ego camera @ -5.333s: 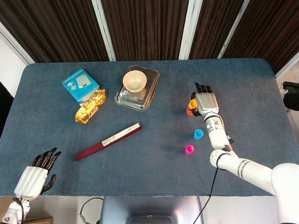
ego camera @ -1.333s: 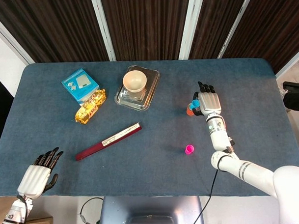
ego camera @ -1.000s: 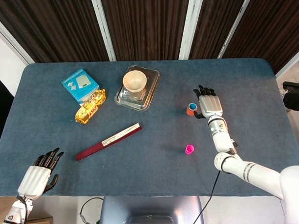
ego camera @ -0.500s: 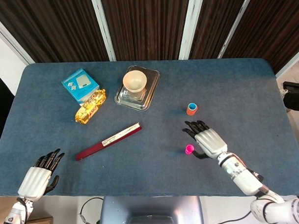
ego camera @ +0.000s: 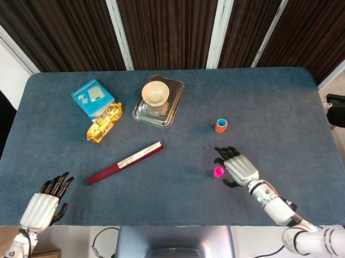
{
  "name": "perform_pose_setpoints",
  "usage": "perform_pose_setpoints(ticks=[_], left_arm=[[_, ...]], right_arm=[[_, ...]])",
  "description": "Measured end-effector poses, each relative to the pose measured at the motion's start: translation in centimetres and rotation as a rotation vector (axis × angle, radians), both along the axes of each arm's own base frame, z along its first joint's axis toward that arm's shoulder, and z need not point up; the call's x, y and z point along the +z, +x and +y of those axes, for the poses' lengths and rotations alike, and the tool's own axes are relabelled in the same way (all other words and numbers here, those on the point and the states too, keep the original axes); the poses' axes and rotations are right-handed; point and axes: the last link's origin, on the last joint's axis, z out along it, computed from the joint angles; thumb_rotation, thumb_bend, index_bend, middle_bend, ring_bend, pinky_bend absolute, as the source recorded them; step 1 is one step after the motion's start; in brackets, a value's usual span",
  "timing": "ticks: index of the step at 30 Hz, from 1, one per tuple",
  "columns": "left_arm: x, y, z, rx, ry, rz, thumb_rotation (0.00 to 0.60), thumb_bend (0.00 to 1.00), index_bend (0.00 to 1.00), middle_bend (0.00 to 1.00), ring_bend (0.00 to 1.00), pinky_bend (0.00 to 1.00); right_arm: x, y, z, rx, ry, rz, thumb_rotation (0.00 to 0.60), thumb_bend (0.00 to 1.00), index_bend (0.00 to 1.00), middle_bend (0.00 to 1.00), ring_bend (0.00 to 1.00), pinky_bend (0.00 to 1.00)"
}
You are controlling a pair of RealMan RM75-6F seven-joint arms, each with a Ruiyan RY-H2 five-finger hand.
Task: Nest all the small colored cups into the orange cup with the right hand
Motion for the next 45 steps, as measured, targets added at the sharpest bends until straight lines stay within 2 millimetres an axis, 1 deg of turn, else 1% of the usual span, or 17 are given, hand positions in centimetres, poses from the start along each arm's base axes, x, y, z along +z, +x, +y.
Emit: perform_pose_setpoints(ticks=[5,12,15,17,19,22,32,35,38,43,45], left_arm=[[0.1,0.0,0.0,-0.001,0.001,-0.001,0.600,0.48,0.00,0.00,0.09,0.19],[0.0,0.0,0.0,0.001,0.001,0.000,0.600,0.48,0.00,0.00,0.09,0.19],[0.1,0.0,0.0,0.001,0.002,-0.001,0.600,0.48,0.00,0.00,0.09,0.19],[0.1,0.0,0.0,0.001,0.007,0.001,0.600,0.48,0.00,0.00,0.09,0.19],[0.2,-0.1,0.1,0.000,0.024,0.009,0.600,0.48,0.00,0.00,0.09,0.19],[0.4,-0.1,0.2,0.003,0.047,0.016,0.600,0.48,0.00,0.00,0.09,0.19],[0.3,-0.1,0.1,0.002,0.028,0.004,0.600,0.48,0.00,0.00,0.09,0.19],[0.3,-0.1,0.2,0.004,0.028,0.004,0.600,0.48,0.00,0.00,0.09,0.19],[0.3,-0.1,0.2,0.005,0.028,0.006,0.600,0.48,0.00,0.00,0.09,0.19],[0.2,-0.1,0.2,0.006,0.026,0.008,0.600,0.48,0.00,0.00,0.09,0.19],[0.1,-0.2,0.2,0.007,0.024,0.012,0.600,0.48,0.00,0.00,0.09,0.19]], right_arm=[[-0.5,0.0,-0.7,-0.003,-0.012,0.011,0.600,0.45,0.42,0.01,0.00,0.00],[-1.1,0.2,-1.0,-0.003,-0.006,0.024,0.600,0.45,0.46,0.01,0.00,0.00],[-1.5,0.4,-1.1,-0.001,0.001,0.023,0.600,0.45,0.49,0.01,0.00,0.00],[-1.7,0.5,-1.1,0.001,0.001,0.026,0.600,0.45,0.52,0.01,0.00,0.00],[-1.8,0.5,-1.2,0.000,-0.003,0.027,0.600,0.45,0.55,0.02,0.00,0.00],[-1.8,0.6,-1.2,-0.003,-0.008,0.025,0.600,0.45,0.56,0.03,0.00,0.00],[-1.9,0.8,-1.3,-0.002,-0.021,0.014,0.600,0.46,0.60,0.04,0.00,0.00],[-1.5,1.1,-1.6,-0.004,-0.039,-0.004,0.600,0.46,0.60,0.04,0.00,0.00],[-0.7,1.6,-2.3,-0.013,-0.075,-0.044,0.600,0.46,0.60,0.04,0.00,0.00],[0.9,2.7,-4.2,-0.033,-0.145,-0.111,0.600,0.46,0.60,0.05,0.00,0.00],[1.5,3.2,-5.3,-0.037,-0.182,-0.124,0.600,0.46,0.60,0.05,0.00,0.00]])
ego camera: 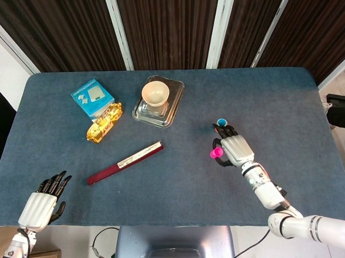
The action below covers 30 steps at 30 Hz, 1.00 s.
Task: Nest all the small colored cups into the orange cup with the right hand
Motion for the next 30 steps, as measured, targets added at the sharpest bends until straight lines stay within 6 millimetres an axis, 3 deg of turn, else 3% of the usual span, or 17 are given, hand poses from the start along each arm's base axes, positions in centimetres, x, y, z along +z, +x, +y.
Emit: perform_pose_setpoints(ticks=[8,14,19,30], left_arm=[[0.2,-0.3,0.4,0.022,0.020,0.000,0.600,0.48,0.00,0.00,0.09,0.19],[0.2,-0.5,0.7,0.034,0.020,0.004,0.600,0.48,0.00,0.00,0.09,0.19],[0.2,-0.5,0.9,0.037,0.019,0.005,0.600,0.48,0.00,0.00,0.09,0.19],[0.2,-0.4,0.7,0.027,0.015,0.000,0.600,0.48,0.00,0.00,0.09,0.19]], right_arm=[[2.3,0.7,-7.5,-0.100,-0.221,0.015,0.600,0.46,0.60,0.05,0.00,0.00],[1.7,0.5,-10.5,-0.156,-0.277,0.063,0.600,0.46,0.60,0.05,0.00,0.00],[0.4,0.7,-11.1,-0.177,-0.249,0.075,0.600,0.46,0.60,0.06,0.00,0.00],[-0.1,-0.3,-10.5,-0.192,-0.223,0.115,0.600,0.46,0.60,0.06,0.00,0.00]])
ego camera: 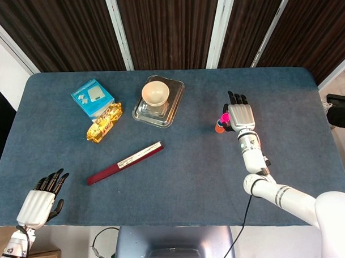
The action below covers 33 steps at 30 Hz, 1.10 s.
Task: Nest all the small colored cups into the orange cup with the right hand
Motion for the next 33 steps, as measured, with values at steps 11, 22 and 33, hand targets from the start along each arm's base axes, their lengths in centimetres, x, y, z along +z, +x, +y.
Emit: perform_pose_setpoints(ticks=[11,22,33], left_arm=[[0.1,-0.1,0.1,0.002,-0.002,0.000,0.600,0.48,0.00,0.00,0.09,0.19],[0.2,-0.1,0.1,0.000,0.000,-0.005,0.600,0.48,0.00,0.00,0.09,0.19],[1.2,0.5,-0.4,-0.086,0.071,-0.037,0.600,0.48,0.00,0.00,0.03,0.17]], right_arm=[[-0.8,-0.5,0.2,-0.020,0.024,0.016,0.600,0.46,0.45,0.06,0.00,0.00],[-0.4,-0.2,1.3,-0.002,0.039,-0.011,0.600,0.46,0.16,0.00,0.00,0.00],[5.6,-5.0,17.9,0.121,0.051,-0.045,0.600,0.34,0.02,0.00,0.00,0.00]])
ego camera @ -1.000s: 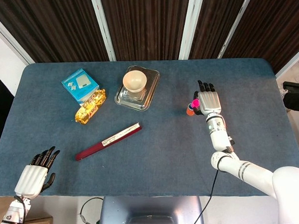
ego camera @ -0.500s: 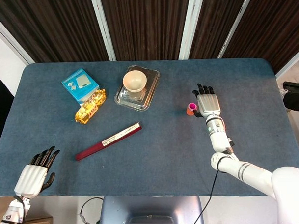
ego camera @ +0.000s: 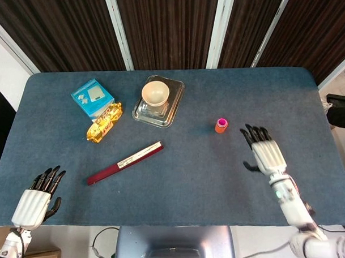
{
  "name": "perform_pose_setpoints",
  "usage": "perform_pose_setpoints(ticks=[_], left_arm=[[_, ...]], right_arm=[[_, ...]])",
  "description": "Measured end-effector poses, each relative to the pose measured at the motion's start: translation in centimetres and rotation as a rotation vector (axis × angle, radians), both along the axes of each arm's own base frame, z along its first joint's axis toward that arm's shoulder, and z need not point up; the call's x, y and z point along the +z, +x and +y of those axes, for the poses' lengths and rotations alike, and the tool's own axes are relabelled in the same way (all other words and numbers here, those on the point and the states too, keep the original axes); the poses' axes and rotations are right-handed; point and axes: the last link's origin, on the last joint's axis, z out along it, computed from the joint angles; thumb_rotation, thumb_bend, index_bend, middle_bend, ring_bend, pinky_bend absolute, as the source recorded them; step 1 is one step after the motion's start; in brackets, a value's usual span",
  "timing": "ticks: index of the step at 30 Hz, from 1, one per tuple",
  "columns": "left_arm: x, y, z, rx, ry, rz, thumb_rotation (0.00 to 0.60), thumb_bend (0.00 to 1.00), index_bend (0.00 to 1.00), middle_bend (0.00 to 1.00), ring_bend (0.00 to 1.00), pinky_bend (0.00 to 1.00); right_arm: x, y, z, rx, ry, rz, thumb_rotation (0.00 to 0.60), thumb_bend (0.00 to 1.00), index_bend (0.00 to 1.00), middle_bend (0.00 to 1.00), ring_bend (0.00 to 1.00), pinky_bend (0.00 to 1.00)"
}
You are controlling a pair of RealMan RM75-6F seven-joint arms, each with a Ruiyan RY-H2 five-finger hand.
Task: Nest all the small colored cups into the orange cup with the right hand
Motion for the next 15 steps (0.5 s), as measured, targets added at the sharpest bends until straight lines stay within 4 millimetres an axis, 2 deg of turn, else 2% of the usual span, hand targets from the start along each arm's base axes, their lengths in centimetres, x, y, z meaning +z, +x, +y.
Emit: perform_pose_setpoints(ticks=[2,5,9,11,15], left_arm=[[-0.1,0.0,-0.2,-0.005,0.008,-0.003,0.600,0.48,0.00,0.00,0.03,0.13],[0.0,-0.2,0.0,0.009,0.013,-0.005,0.600,0.48,0.00,0.00,0.03,0.11],[0.1,-0.2,0.4,0.013,0.029,-0.007,0.600,0.48,0.00,0.00,0.03,0.11],[0.1,0.0,0.3,-0.002,0.035,-0.011,0.600,0.48,0.00,0.00,0.02,0.11],[0.1,0.3,-0.1,-0.029,0.039,-0.017,0.600,0.48,0.00,0.00,0.02,0.11]], right_arm=[[1.3,-1.3,4.1,-0.020,-0.040,-0.031,0.600,0.34,0.01,0.00,0.00,0.00],[3.4,-3.4,7.7,-0.055,-0.097,-0.063,0.600,0.34,0.01,0.00,0.00,0.00],[5.6,-5.2,10.1,-0.066,-0.138,-0.108,0.600,0.33,0.00,0.00,0.00,0.00],[6.7,-5.8,11.4,-0.057,-0.167,-0.103,0.600,0.33,0.00,0.00,0.00,0.00],[7.6,-6.1,12.6,-0.035,-0.193,-0.088,0.600,0.34,0.00,0.00,0.00,0.00]])
